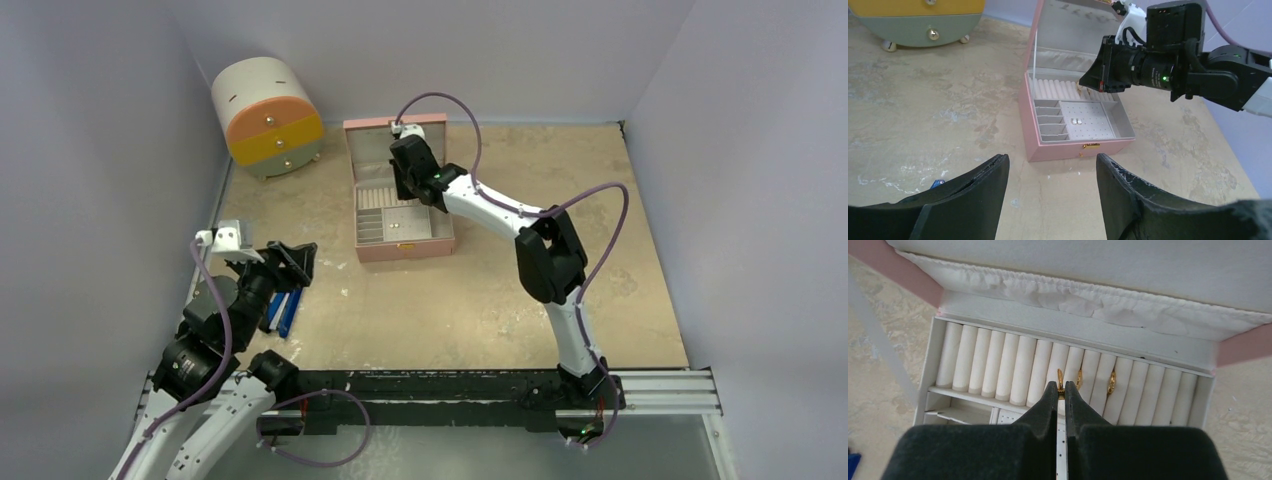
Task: Organize the mixed jewelry
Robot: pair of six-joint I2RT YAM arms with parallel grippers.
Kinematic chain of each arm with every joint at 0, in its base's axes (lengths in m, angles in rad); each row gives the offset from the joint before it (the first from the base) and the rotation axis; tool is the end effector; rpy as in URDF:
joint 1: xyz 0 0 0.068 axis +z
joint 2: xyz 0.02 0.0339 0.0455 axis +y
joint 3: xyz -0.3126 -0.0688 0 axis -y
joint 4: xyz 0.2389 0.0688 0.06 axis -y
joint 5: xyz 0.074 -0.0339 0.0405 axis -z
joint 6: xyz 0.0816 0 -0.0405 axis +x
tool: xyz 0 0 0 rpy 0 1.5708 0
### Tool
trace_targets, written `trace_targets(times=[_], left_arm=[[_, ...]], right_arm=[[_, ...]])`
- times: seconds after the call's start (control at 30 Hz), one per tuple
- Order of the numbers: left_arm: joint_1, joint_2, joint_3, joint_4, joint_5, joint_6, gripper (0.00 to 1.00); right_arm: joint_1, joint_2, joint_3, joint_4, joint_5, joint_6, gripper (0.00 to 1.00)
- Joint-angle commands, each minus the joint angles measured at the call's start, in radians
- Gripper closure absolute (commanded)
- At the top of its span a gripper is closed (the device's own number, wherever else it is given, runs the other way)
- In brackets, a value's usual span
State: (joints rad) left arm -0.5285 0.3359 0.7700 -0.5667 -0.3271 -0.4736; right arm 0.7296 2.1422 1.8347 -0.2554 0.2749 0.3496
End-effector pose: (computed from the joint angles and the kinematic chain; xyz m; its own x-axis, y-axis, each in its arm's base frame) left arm 0.0705 -0.0108 0.3515 -0.1940 -0.3869 -0.9015 0.1281 0.9011 -0.4143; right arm 0.4351 0.3594 0.2799 -0.5349 -0.0360 -0.8442 -0.3057 0.9397 0.1536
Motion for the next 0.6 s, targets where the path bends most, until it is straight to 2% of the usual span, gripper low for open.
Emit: trace_targets(times=[0.0,0.57], left_arm=[[-0.002,-0.019,-0.008,0.027,-0.033,0.023,0.36],[-0.002,-0.02,-0.01,0.025,-0.041,0.021,0.36]], right_arm=[[0.013,0.012,0.062,0.036,0.031,0.024,1.0],[0.029,0.069,0.063,0.005,0.032,0.077,1.0]])
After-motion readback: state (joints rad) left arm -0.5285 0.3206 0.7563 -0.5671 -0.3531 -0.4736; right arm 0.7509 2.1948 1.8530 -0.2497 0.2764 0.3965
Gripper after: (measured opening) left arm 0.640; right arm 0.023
